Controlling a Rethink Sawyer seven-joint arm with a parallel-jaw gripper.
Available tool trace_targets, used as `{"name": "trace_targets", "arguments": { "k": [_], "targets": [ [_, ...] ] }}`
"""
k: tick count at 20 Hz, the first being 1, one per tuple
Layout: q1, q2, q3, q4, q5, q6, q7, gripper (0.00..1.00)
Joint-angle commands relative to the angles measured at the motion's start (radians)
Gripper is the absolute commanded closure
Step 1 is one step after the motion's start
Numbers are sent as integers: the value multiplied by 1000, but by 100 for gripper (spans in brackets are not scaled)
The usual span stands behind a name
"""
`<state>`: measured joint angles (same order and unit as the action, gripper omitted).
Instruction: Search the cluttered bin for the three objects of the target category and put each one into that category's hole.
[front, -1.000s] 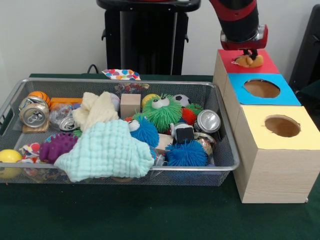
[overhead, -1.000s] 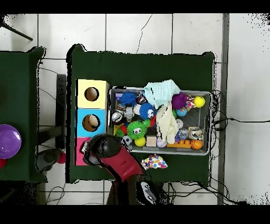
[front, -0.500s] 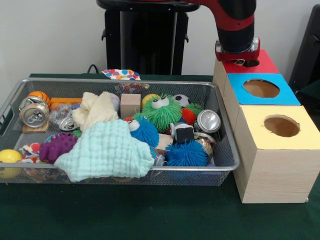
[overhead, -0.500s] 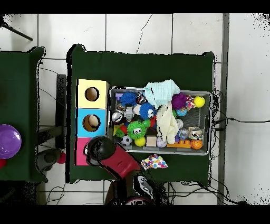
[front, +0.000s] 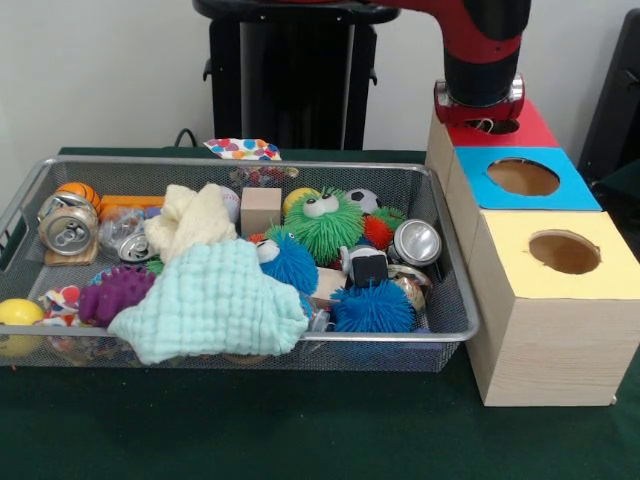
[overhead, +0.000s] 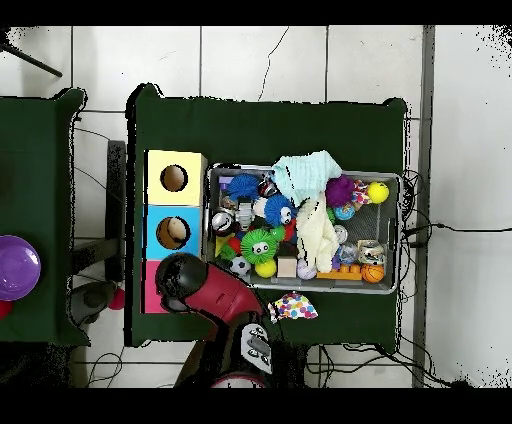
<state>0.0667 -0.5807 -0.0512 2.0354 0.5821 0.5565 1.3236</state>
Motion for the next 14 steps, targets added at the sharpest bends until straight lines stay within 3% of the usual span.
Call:
{"name": "trace_targets", "arguments": {
  "k": [1, 3, 5, 7, 8, 9, 12, 14],
  "targets": [
    [-79, -26, -21, -161, -58, 247, 272, 100],
    [-77, -53, -32, -162, -57, 247, 286, 100],
    [-72, -63, -39, -160, -58, 170, 253, 100],
    [-63, -55, -53, -176, -108, 101, 188, 100],
    [-67, -56, -38, -167, -117, 16, 148, 100],
    [-69, -55, -32, -169, -131, -3, 132, 100],
    [-125, -105, 77, -52, -70, -313, 171, 100],
    [-121, -127, 81, -37, -114, -389, 192, 100]
  ]
}}
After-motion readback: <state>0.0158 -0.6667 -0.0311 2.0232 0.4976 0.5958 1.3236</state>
